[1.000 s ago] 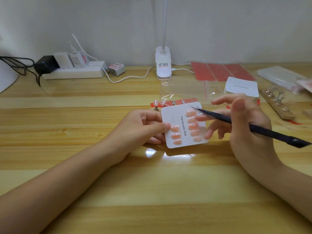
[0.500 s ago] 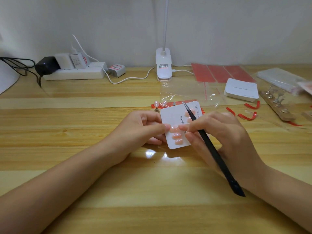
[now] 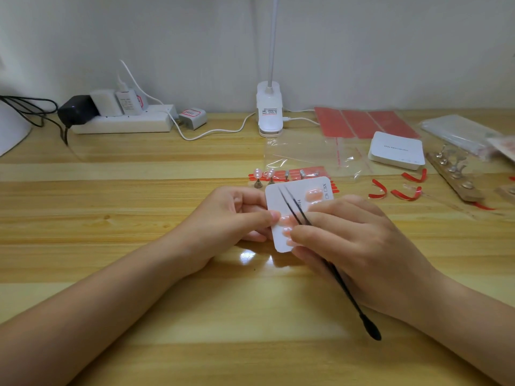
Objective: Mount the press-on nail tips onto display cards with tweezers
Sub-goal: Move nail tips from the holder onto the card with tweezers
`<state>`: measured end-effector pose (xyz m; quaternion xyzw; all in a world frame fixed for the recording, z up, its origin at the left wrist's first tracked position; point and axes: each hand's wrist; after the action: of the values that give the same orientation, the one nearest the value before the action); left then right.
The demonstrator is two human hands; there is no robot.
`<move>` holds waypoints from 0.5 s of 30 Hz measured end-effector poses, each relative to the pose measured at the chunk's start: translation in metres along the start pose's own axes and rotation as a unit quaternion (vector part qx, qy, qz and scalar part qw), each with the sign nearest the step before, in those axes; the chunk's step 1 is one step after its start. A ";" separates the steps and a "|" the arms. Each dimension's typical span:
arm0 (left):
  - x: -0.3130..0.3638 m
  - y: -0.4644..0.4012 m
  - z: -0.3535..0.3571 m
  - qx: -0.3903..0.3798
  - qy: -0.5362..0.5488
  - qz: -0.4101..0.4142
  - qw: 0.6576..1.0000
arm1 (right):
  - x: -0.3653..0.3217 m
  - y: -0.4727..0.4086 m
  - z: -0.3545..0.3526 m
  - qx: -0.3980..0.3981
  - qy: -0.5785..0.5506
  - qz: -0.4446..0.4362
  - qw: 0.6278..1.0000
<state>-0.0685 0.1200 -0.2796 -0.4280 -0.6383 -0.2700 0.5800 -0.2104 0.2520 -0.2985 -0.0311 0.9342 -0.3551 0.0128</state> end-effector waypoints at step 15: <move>0.003 0.002 0.001 0.058 0.071 0.000 0.996 | 0.011 -0.005 -0.003 0.026 -0.343 0.397 0.851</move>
<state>-0.0675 0.1229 -0.2768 -0.3734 -0.6100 -0.2628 0.6476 -0.2213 0.2493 -0.2928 0.2231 0.7938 -0.3110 0.4727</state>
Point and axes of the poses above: each hand's wrist, its own y-axis away from the middle knuckle, its own z-axis out of the palm, x = y × z, and after that the axes turned 15 degrees about z, right-handed
